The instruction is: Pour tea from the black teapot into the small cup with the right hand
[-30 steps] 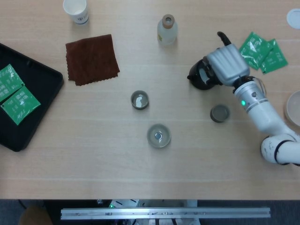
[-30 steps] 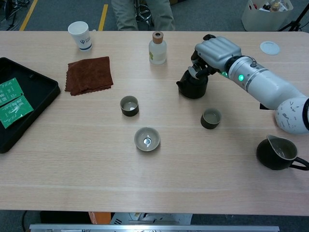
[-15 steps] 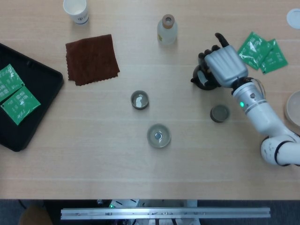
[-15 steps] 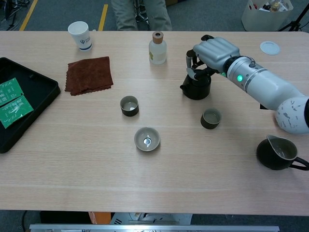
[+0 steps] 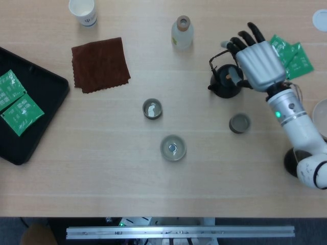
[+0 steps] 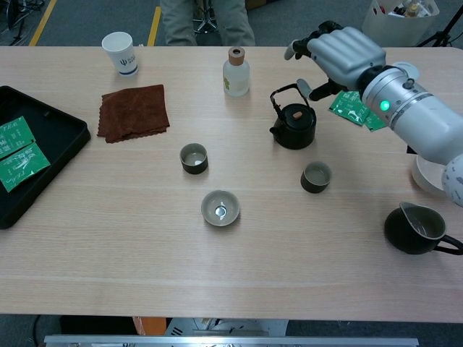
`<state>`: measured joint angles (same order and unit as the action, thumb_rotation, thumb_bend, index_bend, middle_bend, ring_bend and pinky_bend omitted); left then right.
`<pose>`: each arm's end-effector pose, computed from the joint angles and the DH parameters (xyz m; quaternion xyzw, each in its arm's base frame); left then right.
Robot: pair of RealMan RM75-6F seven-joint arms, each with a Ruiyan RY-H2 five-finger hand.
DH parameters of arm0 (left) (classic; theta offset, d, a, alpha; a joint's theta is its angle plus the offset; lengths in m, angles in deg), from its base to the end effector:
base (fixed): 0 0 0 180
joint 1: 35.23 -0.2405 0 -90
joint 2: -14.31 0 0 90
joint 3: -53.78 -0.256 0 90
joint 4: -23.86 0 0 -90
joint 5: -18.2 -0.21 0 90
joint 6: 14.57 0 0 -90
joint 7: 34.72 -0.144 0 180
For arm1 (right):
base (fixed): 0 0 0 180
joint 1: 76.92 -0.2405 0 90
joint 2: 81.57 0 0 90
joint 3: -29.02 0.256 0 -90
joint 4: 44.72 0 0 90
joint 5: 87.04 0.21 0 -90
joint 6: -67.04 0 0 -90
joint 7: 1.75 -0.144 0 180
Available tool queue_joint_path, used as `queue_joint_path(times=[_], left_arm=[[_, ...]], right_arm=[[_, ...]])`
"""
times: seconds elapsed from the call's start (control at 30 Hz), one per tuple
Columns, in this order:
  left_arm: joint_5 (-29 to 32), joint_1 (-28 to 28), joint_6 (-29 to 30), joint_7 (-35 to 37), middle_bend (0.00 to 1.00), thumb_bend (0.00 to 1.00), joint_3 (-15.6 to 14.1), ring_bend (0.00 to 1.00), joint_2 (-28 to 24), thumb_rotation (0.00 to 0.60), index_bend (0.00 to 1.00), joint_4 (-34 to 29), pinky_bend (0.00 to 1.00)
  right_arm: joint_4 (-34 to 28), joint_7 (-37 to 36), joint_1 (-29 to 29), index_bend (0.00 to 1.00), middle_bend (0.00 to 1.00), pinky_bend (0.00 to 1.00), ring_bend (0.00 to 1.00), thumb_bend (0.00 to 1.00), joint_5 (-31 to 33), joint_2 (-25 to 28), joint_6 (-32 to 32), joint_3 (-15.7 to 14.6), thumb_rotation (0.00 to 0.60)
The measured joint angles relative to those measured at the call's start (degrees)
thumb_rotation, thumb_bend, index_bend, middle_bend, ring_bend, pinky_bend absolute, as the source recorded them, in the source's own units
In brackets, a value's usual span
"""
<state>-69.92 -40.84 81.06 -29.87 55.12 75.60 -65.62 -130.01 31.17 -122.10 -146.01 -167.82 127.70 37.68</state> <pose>-0.3355 0.1155 0.1978 -0.5451 -0.3767 -0.3835 0.6434 -0.1487 -0.3590 0.0085 0.7548 -0.2843 0.3268 0.4925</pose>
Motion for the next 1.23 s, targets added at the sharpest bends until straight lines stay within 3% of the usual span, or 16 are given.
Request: queue_joint_path(times=[0.2, 0.4, 0.6, 0.9, 1.23], left_arm=[[-0.83, 0.53, 0.15, 0.21, 0.25, 0.29, 0.24, 0.17, 0.30, 0.600, 0.25, 0.64, 0.08], [-1.29, 1.43, -0.70, -1.00, 0.25, 0.29, 0.30, 0.17, 0.64, 0.600, 0.25, 1.10, 0.08], [-1.76, 2.39, -1.59, -1.91, 0.25, 0.29, 0.42, 0.17, 0.85, 0.600, 0.25, 1.13, 0.08], [-2.71, 4.05, -3.43, -3.57, 0.25, 0.29, 0.16, 0.17, 1.05, 0.600, 0.25, 0.17, 0.08], [-2.67, 5.33, -4.76, -5.04, 0.25, 0.29, 0.24, 0.17, 1.23, 0.600, 0.25, -1.05, 0.08]], right_arm=[[-7.01, 0.56, 5.80, 0.24, 0.37, 0.04, 0.20, 0.45, -3.22, 6.17, 9.15, -1.40, 0.600], [-14.40, 0.39, 13.59, 0.24, 0.37, 0.05, 0.20, 0.27, -6.34, 13.72, 17.01, -4.69, 0.600], [-18.62, -0.18, 20.68, 0.24, 0.37, 0.05, 0.20, 0.26, -9.49, 18.68, 23.82, -8.06, 0.600], [-19.26, -4.89, 31.63, 0.24, 0.38, 0.05, 0.20, 0.26, -15.20, 21.55, 33.99, -12.02, 0.600], [-16.25, -9.85, 37.75, 0.24, 0.38, 0.05, 0.20, 0.26, -17.47, 21.73, 35.89, -12.35, 0.600]])
